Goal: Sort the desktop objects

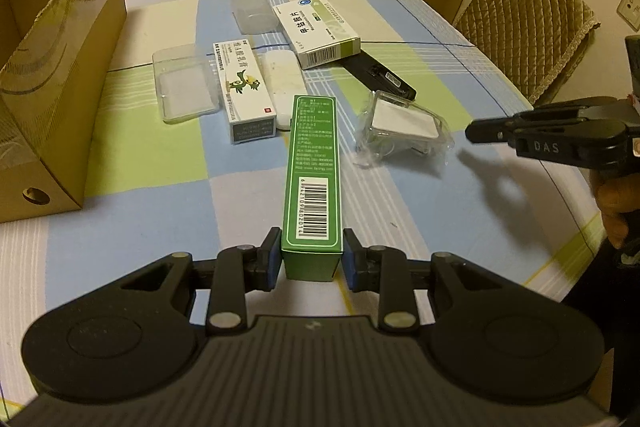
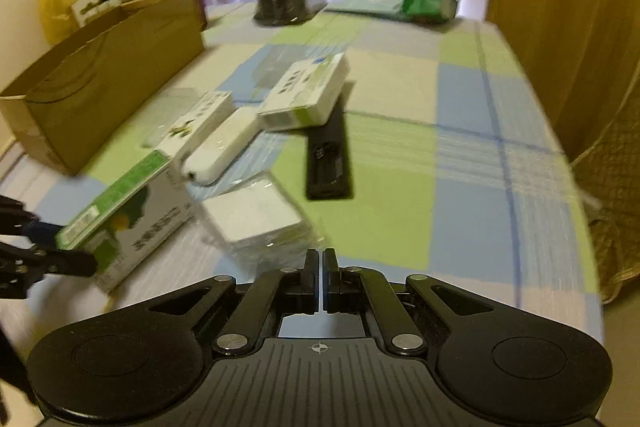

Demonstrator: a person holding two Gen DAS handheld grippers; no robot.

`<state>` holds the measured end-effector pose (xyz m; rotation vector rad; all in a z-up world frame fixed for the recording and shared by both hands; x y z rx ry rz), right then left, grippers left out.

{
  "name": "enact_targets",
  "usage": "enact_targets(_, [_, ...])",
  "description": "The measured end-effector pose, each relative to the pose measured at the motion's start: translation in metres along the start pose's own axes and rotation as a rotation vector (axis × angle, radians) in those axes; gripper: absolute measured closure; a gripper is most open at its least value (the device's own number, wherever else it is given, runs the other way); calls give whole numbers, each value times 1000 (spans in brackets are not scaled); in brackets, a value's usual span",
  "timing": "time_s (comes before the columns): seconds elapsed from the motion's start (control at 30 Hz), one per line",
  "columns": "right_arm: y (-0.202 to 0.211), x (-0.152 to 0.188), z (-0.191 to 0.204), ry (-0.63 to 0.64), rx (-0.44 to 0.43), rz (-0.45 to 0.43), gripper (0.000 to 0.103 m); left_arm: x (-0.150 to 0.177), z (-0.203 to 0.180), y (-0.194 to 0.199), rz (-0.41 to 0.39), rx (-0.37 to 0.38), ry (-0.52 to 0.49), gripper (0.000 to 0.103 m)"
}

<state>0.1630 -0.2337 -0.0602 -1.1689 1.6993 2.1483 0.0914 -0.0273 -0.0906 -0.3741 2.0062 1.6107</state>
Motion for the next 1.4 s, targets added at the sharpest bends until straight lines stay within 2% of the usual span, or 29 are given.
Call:
enact_targets(0.03, [2, 1, 0, 2, 39, -5, 1, 0, 0, 0, 0, -1, 2, 77])
enact_targets(0.1, [6, 2, 0, 0, 47, -57, 0, 0, 1, -1, -1, -1, 5, 77])
enact_targets(0.2, [1, 3, 1, 6, 32, -36, 0, 0, 1, 0, -5, -2, 8, 77])
enact_targets(0.37, [-24, -5, 8, 125, -75, 21, 0, -3, 2, 0, -13, -8, 12, 77])
enact_targets(0.67, [-65, -17, 17, 319, -257, 118, 2, -10, 3, 2, -29, -22, 6, 59])
enact_targets(0.73, [-71, -20, 16, 323, -275, 130, 17, -11, 3, 1, -29, -18, 1, 58])
enact_targets(0.83, [-80, -24, 14, 329, -304, 148, 20, -11, 1, -1, -25, -17, -12, 58])
enact_targets(0.9, [-83, -25, 14, 333, -324, 158, 35, -10, 0, -3, -20, -19, -16, 58])
enact_targets(0.93, [-81, -26, 14, 330, -323, 156, 43, -10, 0, -3, -18, -20, -18, 58])
enact_targets(1.0, [-78, -27, 15, 324, -322, 154, 48, -10, 0, -5, -14, -20, -20, 58])
enact_targets(1.23, [-53, -16, 21, 271, -228, 131, 54, -13, -3, -11, -4, -30, -33, 60])
enact_targets(1.4, [-35, -4, 21, 191, -157, 111, 54, -16, -4, -16, 3, -53, -43, 66])
Point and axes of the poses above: each gripper's, at about its wrist camera, not at the fingertips, and y roughly against the way its jaws point, z to its left, x to its underside, the point moved 5 cm from there along -y, roughly the way its jaws point
